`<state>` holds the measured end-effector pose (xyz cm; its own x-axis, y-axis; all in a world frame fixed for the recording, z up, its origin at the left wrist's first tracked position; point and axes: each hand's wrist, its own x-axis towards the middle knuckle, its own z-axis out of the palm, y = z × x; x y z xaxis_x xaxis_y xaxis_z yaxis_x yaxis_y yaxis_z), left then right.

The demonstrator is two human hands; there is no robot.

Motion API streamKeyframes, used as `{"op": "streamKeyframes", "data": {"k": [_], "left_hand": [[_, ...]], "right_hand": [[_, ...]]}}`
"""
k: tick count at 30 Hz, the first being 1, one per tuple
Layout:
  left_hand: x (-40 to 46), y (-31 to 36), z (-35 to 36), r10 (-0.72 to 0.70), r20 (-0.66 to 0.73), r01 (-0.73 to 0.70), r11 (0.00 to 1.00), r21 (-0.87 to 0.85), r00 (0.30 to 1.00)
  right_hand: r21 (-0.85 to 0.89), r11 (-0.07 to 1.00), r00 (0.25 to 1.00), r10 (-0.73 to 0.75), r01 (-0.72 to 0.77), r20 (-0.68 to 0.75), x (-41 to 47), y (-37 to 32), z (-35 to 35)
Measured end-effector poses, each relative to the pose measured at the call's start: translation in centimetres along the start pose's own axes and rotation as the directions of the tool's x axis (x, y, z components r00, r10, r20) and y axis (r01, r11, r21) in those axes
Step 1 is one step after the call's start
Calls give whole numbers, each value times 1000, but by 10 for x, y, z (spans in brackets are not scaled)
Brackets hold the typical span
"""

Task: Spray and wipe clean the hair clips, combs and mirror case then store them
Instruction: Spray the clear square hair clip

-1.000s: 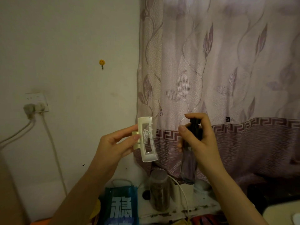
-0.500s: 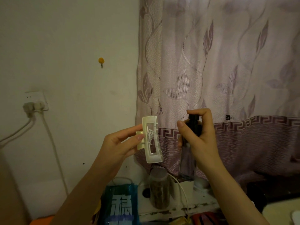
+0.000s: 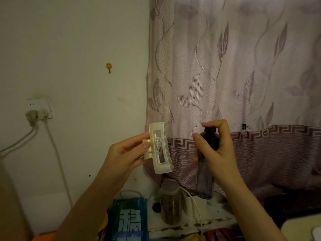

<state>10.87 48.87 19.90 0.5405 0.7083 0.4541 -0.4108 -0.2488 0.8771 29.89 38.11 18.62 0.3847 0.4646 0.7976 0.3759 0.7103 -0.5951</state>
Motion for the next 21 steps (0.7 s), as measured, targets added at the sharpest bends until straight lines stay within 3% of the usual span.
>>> {"op": "streamKeyframes", "data": {"k": [21], "left_hand": [[3,-3,-2,38,-52,-41,998,-48,998]], "right_hand": [[-24,994,993,107,-106,41,-34,21,-7]]}}
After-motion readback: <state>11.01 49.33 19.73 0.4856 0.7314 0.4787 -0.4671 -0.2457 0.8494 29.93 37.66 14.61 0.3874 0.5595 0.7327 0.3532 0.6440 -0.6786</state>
